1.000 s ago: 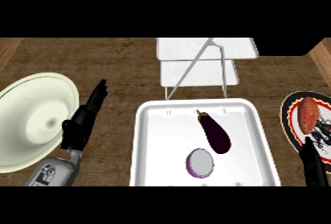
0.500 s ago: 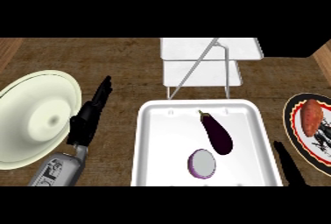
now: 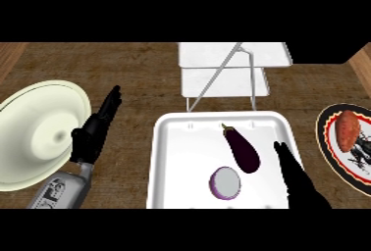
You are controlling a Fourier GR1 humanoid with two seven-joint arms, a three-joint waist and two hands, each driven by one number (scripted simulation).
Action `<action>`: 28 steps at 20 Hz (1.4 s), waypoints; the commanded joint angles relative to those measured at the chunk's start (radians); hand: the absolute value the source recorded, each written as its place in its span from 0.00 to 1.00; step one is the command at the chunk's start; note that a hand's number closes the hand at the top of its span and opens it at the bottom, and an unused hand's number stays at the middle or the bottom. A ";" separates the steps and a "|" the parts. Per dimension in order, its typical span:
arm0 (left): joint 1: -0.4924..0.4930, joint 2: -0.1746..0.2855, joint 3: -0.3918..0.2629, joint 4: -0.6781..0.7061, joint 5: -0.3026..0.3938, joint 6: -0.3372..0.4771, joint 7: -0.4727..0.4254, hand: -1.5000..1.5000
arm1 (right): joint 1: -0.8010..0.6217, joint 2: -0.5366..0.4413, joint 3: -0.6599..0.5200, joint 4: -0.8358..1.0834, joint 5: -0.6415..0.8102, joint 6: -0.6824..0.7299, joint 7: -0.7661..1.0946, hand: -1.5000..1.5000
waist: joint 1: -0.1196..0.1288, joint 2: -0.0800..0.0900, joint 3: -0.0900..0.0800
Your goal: Pick the can from the tray and place it in the tiered shelf
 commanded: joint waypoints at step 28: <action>0.049 -0.050 0.015 -0.061 -0.062 0.001 0.014 0.50 | -0.163 0.191 0.074 0.225 0.198 0.059 0.269 0.00 | -0.004 -0.002 0.004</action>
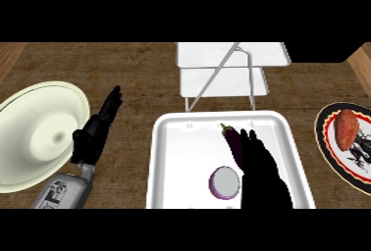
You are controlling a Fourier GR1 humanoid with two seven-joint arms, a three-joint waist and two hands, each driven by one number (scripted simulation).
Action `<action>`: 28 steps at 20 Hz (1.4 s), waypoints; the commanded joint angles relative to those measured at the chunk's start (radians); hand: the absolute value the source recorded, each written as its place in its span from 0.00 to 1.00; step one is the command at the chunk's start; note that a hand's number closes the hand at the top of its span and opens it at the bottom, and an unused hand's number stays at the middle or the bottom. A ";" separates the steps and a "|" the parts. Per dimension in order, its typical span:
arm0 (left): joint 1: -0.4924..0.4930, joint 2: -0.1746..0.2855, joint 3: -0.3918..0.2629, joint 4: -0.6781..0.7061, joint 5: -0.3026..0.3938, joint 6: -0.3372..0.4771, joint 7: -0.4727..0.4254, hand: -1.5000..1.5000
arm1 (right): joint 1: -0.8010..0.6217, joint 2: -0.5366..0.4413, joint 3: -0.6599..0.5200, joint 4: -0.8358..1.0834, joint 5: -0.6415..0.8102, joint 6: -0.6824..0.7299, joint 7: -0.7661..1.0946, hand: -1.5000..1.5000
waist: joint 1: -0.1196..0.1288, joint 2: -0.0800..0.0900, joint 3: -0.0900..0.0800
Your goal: Pick the can from the tray and place it in the tiered shelf
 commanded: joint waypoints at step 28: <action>-0.015 -0.055 0.039 0.044 -0.053 -0.039 -0.001 0.50 | 0.081 0.015 0.029 0.186 0.009 -0.103 0.120 0.00 | -0.008 0.000 0.001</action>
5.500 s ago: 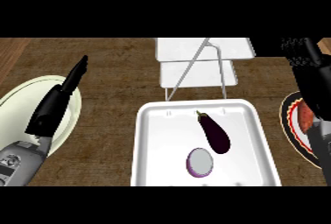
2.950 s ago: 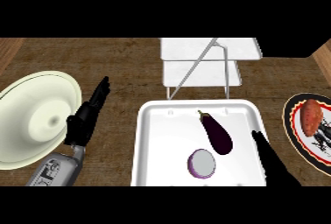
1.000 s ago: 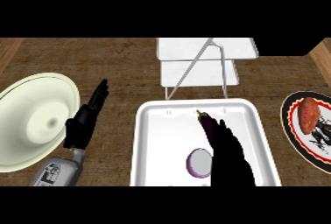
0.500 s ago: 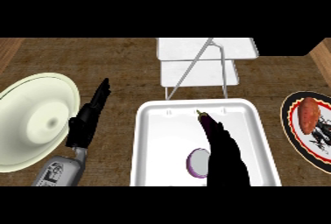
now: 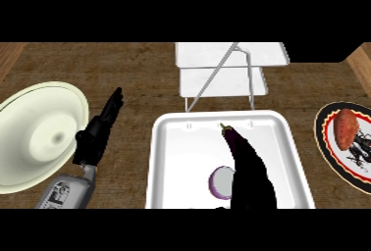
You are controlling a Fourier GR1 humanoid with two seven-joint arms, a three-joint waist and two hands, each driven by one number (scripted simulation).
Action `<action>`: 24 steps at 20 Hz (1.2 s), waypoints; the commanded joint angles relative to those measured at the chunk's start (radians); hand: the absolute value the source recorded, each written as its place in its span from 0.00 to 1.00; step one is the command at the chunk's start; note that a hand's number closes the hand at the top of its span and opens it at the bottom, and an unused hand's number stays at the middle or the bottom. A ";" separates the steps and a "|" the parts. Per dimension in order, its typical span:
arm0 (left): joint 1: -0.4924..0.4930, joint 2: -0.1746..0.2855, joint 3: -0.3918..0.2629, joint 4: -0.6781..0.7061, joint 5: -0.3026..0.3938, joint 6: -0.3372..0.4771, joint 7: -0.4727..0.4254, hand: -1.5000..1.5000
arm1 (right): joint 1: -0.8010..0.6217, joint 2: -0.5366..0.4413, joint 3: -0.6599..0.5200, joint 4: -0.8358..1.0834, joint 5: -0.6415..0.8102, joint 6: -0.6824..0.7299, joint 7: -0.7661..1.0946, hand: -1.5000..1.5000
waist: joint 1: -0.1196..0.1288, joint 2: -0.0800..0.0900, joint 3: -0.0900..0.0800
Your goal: Pick the can from the tray and place it in the tiered shelf
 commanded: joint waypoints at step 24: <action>0.007 -0.033 0.068 -0.029 -0.029 -0.074 0.015 0.50 | -0.119 0.013 0.135 0.134 0.013 -0.055 0.168 1.00 | 0.004 0.000 0.000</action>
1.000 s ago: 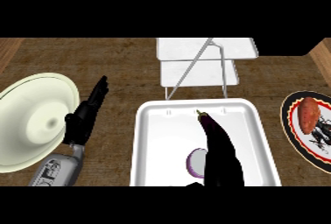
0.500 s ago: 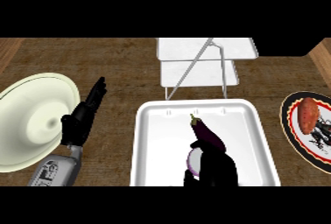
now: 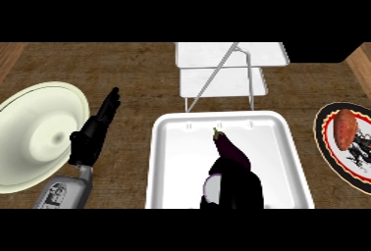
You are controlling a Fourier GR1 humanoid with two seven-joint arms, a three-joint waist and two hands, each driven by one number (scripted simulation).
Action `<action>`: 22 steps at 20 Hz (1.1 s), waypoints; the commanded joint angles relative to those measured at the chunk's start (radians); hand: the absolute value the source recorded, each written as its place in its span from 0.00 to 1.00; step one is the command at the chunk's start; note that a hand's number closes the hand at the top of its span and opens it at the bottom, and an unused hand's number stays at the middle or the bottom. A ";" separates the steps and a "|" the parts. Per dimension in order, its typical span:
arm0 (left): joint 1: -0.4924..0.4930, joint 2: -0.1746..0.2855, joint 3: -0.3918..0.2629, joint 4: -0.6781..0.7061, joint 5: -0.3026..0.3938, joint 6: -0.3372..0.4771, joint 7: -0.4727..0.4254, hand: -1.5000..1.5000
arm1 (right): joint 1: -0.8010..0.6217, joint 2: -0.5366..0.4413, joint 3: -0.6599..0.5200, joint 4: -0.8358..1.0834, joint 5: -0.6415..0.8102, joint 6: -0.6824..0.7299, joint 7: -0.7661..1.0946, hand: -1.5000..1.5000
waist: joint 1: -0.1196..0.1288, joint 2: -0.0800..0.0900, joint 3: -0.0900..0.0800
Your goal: Pick the can from the tray and place it in the tiered shelf
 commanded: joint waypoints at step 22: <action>-0.049 -0.030 -0.013 0.035 -0.023 -0.011 0.028 0.50 | -0.712 0.013 0.152 0.051 -0.114 -0.396 0.295 1.00 | 0.034 -0.010 -0.001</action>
